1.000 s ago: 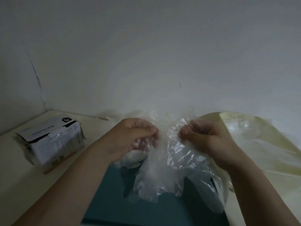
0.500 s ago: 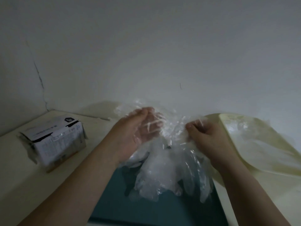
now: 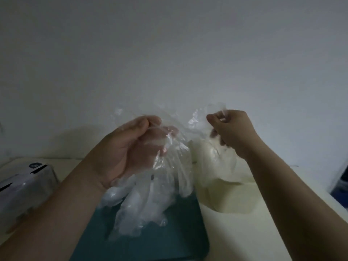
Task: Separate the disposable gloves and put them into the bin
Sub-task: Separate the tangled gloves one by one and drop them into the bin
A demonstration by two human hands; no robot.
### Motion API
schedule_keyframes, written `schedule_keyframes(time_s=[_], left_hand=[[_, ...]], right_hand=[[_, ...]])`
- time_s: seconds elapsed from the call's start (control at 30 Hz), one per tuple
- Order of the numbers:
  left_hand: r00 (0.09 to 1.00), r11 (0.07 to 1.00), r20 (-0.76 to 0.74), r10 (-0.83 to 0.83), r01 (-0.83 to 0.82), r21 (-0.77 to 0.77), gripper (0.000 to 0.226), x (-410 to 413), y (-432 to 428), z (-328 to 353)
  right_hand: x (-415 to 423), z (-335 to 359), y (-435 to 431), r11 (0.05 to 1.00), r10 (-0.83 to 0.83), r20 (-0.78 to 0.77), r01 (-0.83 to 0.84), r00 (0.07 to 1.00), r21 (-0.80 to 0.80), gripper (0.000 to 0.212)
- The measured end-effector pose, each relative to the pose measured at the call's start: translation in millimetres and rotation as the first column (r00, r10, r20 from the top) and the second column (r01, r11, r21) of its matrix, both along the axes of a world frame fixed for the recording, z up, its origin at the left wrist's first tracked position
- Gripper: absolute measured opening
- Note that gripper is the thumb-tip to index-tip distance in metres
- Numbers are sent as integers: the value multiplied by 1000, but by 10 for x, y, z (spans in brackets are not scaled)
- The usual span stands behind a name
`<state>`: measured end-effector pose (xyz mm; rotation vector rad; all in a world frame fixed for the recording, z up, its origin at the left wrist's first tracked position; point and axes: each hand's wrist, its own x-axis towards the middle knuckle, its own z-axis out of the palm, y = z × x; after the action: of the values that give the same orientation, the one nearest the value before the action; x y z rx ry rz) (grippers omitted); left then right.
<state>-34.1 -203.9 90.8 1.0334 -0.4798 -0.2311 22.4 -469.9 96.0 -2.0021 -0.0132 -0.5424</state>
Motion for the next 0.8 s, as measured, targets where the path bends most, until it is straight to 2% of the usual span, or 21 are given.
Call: schedule_keyframes(time_s=[0.1,0.17,0.3,0.4,0.47,0.53,0.6,0.67,0.73,0.8], left_hand=[[996,990,27,-81,77,120,32,79,-288,98],[995,980,14,-98,94,175,30,168,-441,138],[994,960,-18,-112,113,258,22,340,-747,179],[995,941,-65,-71,88,326,18,511,-967,137],[994,933,-108,-22,60,356,16,655,-1112,87],[992,915,-128,17,36,402,14,840,-1239,30],[992,881,-121,33,28,473,13,989,-1357,-3],[993,837,-105,51,15,548,14,1164,-1519,-43],[993,791,-95,67,5,612,16,1267,-1701,-73],[990,742,-80,118,-34,669,17,1360,-1926,-147]], right_hand=[[41,72,-411,992,-95,-71,88,993,-93,20],[98,67,-610,977,-146,-141,120,979,-179,13],[246,-73,-767,947,-160,-260,73,952,-313,9],[286,-221,-700,897,-254,-307,104,917,-429,4],[339,-291,-728,910,-247,-289,119,925,-397,14],[384,-270,-825,920,-150,-243,45,958,-390,26],[433,-193,-982,913,-118,-214,21,970,-407,40],[407,-99,-1146,871,-132,-201,17,971,-491,46],[307,-22,-1283,811,-177,-108,83,978,-579,44],[190,15,-1381,811,-150,-48,95,988,-577,34]])
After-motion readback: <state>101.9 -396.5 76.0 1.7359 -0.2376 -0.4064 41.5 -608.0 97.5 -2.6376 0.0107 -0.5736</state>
